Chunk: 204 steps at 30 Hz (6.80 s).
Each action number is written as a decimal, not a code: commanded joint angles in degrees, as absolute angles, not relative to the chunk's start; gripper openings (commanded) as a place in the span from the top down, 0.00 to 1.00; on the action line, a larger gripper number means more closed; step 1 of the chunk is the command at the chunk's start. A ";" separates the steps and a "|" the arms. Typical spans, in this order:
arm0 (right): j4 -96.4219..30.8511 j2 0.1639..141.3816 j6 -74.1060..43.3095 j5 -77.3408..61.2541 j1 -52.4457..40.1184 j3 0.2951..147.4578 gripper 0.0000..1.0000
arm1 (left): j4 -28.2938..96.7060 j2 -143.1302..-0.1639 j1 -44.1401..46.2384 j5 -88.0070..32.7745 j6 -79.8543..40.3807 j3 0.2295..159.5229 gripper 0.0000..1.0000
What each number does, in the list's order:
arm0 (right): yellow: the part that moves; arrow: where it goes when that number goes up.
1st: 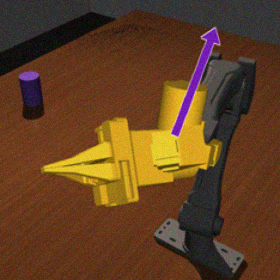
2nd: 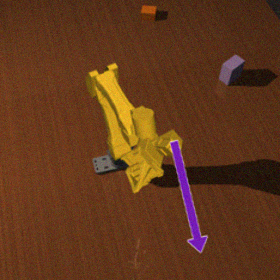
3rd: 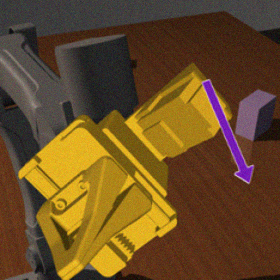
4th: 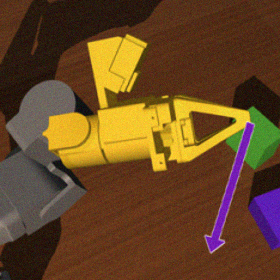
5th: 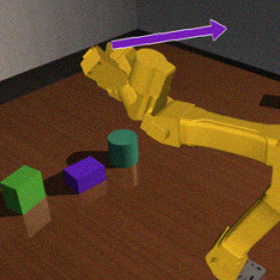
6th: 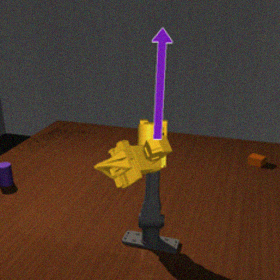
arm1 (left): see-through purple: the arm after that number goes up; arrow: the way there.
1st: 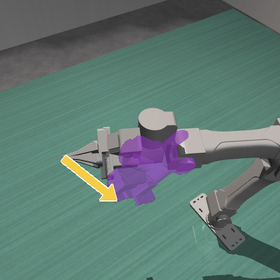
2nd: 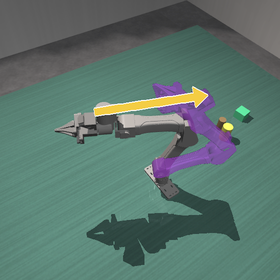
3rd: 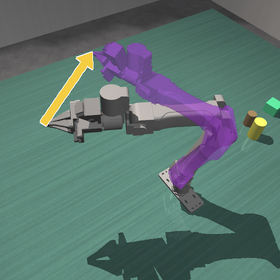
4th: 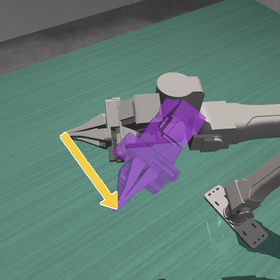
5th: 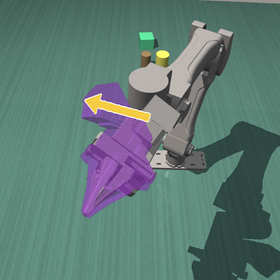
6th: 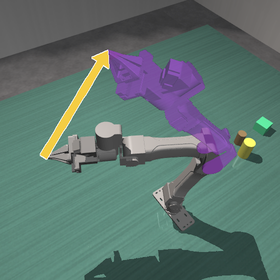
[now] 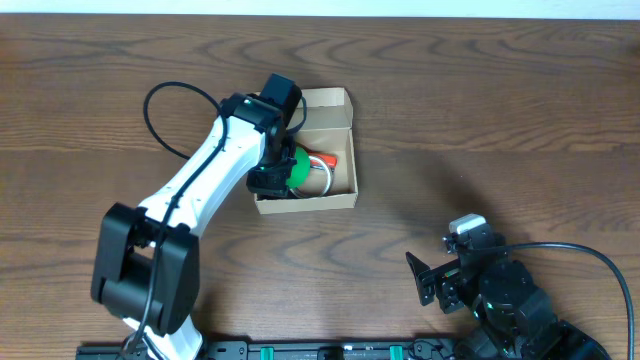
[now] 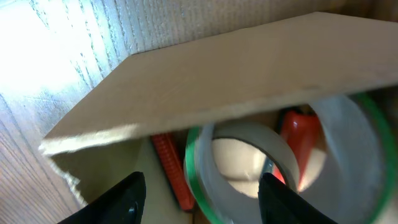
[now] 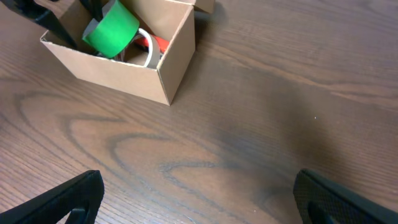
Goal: Pack container
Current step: 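Lift the green tape roll and lower it into the box, then release the green tape and raise both grippers to the box lid flaps, then push the side flaps inward with both grippers and fold the lid down, then press the lid closed with the right gripper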
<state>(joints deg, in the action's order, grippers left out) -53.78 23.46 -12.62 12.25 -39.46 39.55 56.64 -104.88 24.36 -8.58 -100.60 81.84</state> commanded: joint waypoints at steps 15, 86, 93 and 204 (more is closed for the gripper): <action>-53.82 23.11 -13.23 12.64 -39.79 39.55 0.01 | 61.41 -89.78 23.94 -2.28 -94.26 83.09 0.18; -45.71 74.87 -11.51 4.21 -19.79 72.73 0.57 | 53.32 -86.11 -6.46 -24.88 -35.77 83.15 0.81; -40.32 86.78 -12.49 -9.82 -12.01 72.75 0.99 | 49.30 -96.64 -9.41 -28.51 -35.81 83.15 0.95; -29.19 96.77 -12.03 -11.53 -31.59 75.31 0.99 | 82.96 -125.89 -2.22 -15.66 -12.27 118.34 0.95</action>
<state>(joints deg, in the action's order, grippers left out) -28.97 96.01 -12.29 -18.52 -29.12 73.97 81.89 -125.32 -2.39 -22.96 -10.20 115.48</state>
